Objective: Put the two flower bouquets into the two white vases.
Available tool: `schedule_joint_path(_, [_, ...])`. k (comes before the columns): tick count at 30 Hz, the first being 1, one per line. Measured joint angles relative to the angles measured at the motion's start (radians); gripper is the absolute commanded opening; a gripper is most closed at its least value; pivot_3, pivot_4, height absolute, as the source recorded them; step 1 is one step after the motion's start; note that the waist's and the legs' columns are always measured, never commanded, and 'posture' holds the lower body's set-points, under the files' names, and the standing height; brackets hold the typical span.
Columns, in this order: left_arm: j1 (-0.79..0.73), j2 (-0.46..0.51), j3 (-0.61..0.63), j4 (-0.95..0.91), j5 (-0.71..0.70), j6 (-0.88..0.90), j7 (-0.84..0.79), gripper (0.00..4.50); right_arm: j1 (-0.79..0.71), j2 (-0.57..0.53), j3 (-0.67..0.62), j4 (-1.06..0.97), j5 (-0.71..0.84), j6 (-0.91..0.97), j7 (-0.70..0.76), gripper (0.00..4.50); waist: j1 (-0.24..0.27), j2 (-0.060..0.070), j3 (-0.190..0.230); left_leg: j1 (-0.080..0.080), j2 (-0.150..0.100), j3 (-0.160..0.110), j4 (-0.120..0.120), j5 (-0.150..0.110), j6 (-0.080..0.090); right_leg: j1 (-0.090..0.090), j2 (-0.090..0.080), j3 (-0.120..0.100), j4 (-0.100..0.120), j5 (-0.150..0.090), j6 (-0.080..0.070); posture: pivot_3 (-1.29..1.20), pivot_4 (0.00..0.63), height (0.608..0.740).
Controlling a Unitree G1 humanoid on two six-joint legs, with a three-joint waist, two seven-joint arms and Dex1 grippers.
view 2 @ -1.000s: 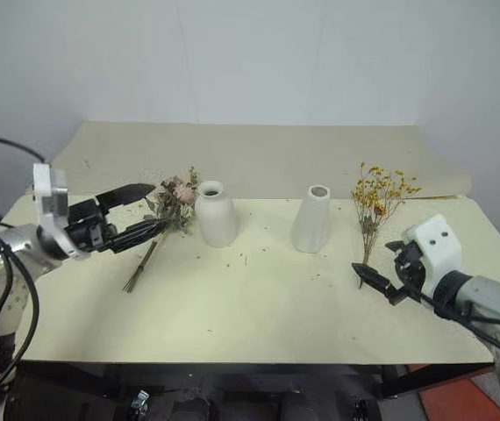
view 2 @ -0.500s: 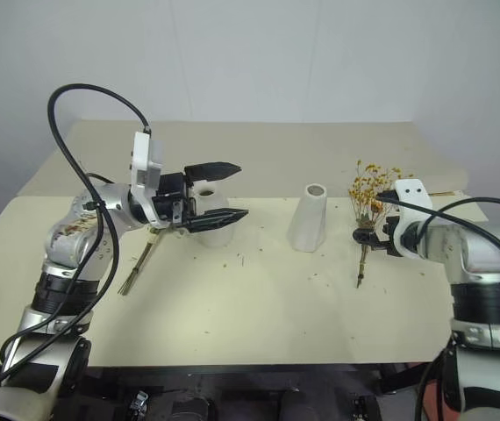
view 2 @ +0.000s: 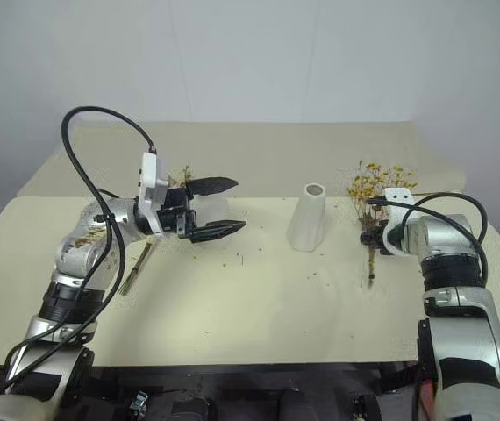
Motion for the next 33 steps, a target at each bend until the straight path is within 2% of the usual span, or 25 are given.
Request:
schedule_joint_path(3, [0.001,0.003,0.013,-0.019,-0.001,0.0,0.01,4.5,-0.018,0.005,0.003,0.019,-0.015,-0.007,0.021,0.39,-0.001,0.0,0.0,0.0,0.0,0.0,0.0,0.0,0.0,0.0,0.0,0.0,0.0,0.0,0.0,0.0,0.15,0.74])
schedule_joint_path(4, [0.002,0.004,0.018,-0.021,-0.001,0.0,0.014,4.5,-0.022,0.007,0.003,0.023,-0.019,-0.007,0.024,0.14,-0.002,0.0,0.0,0.0,0.0,0.0,0.0,0.0,0.0,0.0,0.0,0.0,0.0,0.0,0.0,0.0,0.15,0.74])
schedule_joint_path(5, [0.003,0.005,0.021,-0.023,0.0,0.0,0.017,4.5,-0.026,0.01,0.003,0.029,-0.022,-0.007,0.026,0.06,-0.003,0.0,0.0,0.0,0.0,0.0,0.0,0.0,0.0,0.0,0.0,0.0,0.0,0.0,0.0,0.0,0.15,0.74])
schedule_joint_path(9, [0.006,0.008,0.023,-0.027,0.0,0.001,0.029,4.5,-0.032,0.03,-0.006,0.034,-0.034,-0.008,0.008,0.06,-0.008,0.0,0.0,0.0,0.0,0.0,0.0,0.0,0.0,0.0,0.0,0.0,0.0,0.0,0.0,0.0,0.15,0.74])
schedule_joint_path(13, [0.006,0.01,0.025,-0.03,-0.001,0.005,0.039,4.5,-0.017,0.063,-0.059,-0.017,-0.048,-0.061,-0.085,0.06,-0.014,0.0,0.0,0.0,0.0,0.0,0.0,0.0,0.0,0.0,0.0,0.0,0.001,0.0,0.0,0.0,0.15,0.74])
schedule_joint_path(16, [0.007,0.014,0.032,-0.039,-0.002,0.016,0.047,4.5,0.044,0.107,-0.152,-0.177,-0.058,-0.226,-0.207,0.06,-0.015,0.001,0.0,0.0,0.0,0.0,0.0,0.0,0.0,-0.001,0.0,0.0,0.001,0.0,0.0,0.0,0.15,0.74])
schedule_joint_path(20, [0.007,0.02,0.052,-0.046,-0.005,0.021,0.052,4.5,0.126,0.179,-0.223,-0.415,-0.122,-0.571,-0.385,0.06,-0.016,0.001,0.001,0.0,0.0,0.0,0.0,0.0,0.0,-0.001,0.0,0.0,0.001,0.0,0.001,0.0,0.15,0.74])
schedule_joint_path(21, [0.007,0.02,0.055,-0.046,-0.006,0.022,0.051,4.5,0.127,0.217,-0.27,-0.472,-0.087,-0.605,-0.397,0.06,-0.017,0.001,0.001,0.0,0.0,0.0,0.0,0.0,0.0,-0.001,0.0,0.0,0.001,0.0,0.001,0.0,0.15,0.74])
schedule_joint_path(23, [0.007,0.02,0.055,-0.046,-0.006,0.023,0.05,4.5,0.126,0.305,-0.36,-0.604,0.051,-0.658,-0.373,0.06,-0.017,0.001,0.001,0.001,0.001,-0.001,0.0,0.0,0.0,0.0,0.001,0.0,0.002,0.0,0.0,0.0,0.15,0.74])
schedule_joint_path(25, [0.007,0.02,0.055,-0.045,-0.006,0.023,0.048,4.5,0.125,0.346,-0.374,-0.673,0.11,-0.714,-0.356,0.06,-0.016,0.001,0.001,0.002,0.0,-0.001,0.0,0.0,0.0,0.001,0.001,0.0,0.002,0.0,0.0,0.0,0.15,0.74])
schedule_joint_path(33, [-0.004,0.02,0.055,-0.026,-0.004,0.023,0.03,4.5,0.118,0.443,-0.338,-0.707,0.181,-0.825,-0.317,0.06,-0.017,0.002,0.001,0.002,0.001,-0.001,-0.001,0.0,0.0,0.001,0.001,0.0,0.002,0.001,0.0,0.0,0.15,0.74])
